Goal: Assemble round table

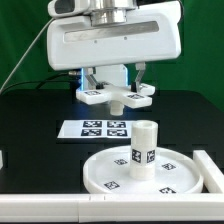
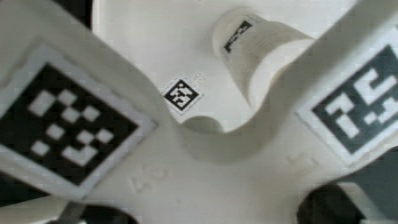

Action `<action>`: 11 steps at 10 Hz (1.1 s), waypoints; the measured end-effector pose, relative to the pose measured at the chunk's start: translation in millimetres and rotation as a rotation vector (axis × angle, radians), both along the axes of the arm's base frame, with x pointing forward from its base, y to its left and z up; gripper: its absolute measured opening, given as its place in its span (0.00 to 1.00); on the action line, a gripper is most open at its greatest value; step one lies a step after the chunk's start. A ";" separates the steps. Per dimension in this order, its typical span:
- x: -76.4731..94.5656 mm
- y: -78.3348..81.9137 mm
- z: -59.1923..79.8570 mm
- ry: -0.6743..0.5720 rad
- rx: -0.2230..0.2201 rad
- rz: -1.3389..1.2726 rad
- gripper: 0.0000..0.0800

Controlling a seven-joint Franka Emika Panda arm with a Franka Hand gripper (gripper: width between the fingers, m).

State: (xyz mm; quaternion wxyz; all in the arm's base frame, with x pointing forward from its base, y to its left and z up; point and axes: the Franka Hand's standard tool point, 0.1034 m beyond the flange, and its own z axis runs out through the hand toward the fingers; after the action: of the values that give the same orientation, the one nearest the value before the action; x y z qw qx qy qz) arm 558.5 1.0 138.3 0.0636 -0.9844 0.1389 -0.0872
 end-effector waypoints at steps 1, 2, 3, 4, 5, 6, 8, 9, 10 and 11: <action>0.9 15.6 1.7 -0.003 0.008 -0.007 0.56; 1.0 30.4 2.1 -0.004 0.014 -0.006 0.56; -0.6 38.5 -2.3 0.003 0.013 -0.002 0.56; -1.5 40.2 -8.3 0.006 0.010 0.001 0.56; -1.2 40.1 -11.3 0.006 0.008 0.001 0.56; 0.5 40.6 -11.4 0.002 0.007 0.002 0.56; 3.8 38.7 -13.4 0.001 0.005 0.001 0.56; 2.9 37.2 -17.2 0.006 0.004 0.000 0.56; 2.1 36.5 -21.9 0.008 0.001 -0.001 0.56; 1.2 36.3 -25.7 0.011 -0.001 -0.001 0.56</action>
Offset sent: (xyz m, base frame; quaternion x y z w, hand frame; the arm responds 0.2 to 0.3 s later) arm 0.0017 0.0124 -0.0149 -0.0287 0.0145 -0.0028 0.9995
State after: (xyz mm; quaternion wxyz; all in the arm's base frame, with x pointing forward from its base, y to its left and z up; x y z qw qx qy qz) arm 559.7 37.4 112.6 0.0623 -0.9848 0.1398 -0.0817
